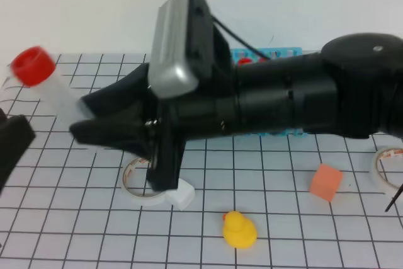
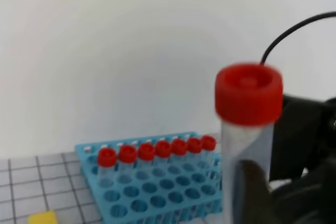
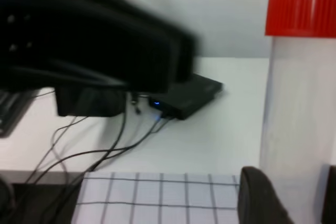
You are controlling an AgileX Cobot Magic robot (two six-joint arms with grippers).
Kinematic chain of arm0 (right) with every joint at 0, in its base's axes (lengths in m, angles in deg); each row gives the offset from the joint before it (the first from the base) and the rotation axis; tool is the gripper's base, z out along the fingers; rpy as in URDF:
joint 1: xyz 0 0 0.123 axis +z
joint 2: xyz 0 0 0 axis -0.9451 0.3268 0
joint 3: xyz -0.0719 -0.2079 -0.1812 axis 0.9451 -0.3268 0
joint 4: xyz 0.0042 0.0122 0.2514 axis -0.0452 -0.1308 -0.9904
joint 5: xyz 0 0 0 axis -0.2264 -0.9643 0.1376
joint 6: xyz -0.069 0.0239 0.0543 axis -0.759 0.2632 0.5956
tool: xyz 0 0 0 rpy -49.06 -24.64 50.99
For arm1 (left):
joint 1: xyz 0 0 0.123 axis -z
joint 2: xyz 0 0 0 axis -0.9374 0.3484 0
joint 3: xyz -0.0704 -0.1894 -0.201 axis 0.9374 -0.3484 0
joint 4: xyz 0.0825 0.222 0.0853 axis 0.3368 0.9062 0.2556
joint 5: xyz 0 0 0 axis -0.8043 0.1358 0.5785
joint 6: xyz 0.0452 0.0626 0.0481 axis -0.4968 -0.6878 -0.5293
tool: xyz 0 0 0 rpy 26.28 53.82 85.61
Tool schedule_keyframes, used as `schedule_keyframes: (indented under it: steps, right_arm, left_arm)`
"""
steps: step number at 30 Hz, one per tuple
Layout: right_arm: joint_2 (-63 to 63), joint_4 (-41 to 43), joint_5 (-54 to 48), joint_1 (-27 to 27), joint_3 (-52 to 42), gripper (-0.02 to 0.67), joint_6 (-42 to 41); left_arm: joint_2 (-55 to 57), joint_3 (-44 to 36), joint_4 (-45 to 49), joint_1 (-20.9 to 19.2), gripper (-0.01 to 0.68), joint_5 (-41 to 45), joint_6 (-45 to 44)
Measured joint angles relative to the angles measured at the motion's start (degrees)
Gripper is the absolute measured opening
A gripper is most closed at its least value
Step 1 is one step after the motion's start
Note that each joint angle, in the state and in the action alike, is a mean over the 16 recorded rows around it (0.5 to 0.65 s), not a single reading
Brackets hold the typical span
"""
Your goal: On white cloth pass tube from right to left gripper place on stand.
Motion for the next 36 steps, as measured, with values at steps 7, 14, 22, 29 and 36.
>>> schedule_keyframes:
  steps: [7,14,22,29,36]
  right_arm:
    - [0.0,-0.7,-1.8,1.5,-0.5,0.226,-4.4]
    - [0.0,1.7,-3.5,1.6,-0.5,0.226,-4.3]
    - [0.0,4.4,-4.4,1.6,-0.5,0.226,-3.2]
    - [0.0,5.0,-4.6,1.6,-0.5,0.226,-2.9]
    - [0.0,5.1,-5.0,1.6,-0.5,0.226,-2.9]
  left_arm:
    - [1.0,0.3,-8.1,0.0,0.404,0.7,-5.9]
    - [2.6,0.5,-13.2,0.0,0.481,0.0,-9.7]
    - [3.6,0.6,-18.4,0.0,0.461,-0.6,-14.8]
    - [4.3,0.6,-20.4,0.0,0.418,-0.2,-17.8]
    - [5.8,0.7,-20.6,0.0,0.365,0.8,-18.7]
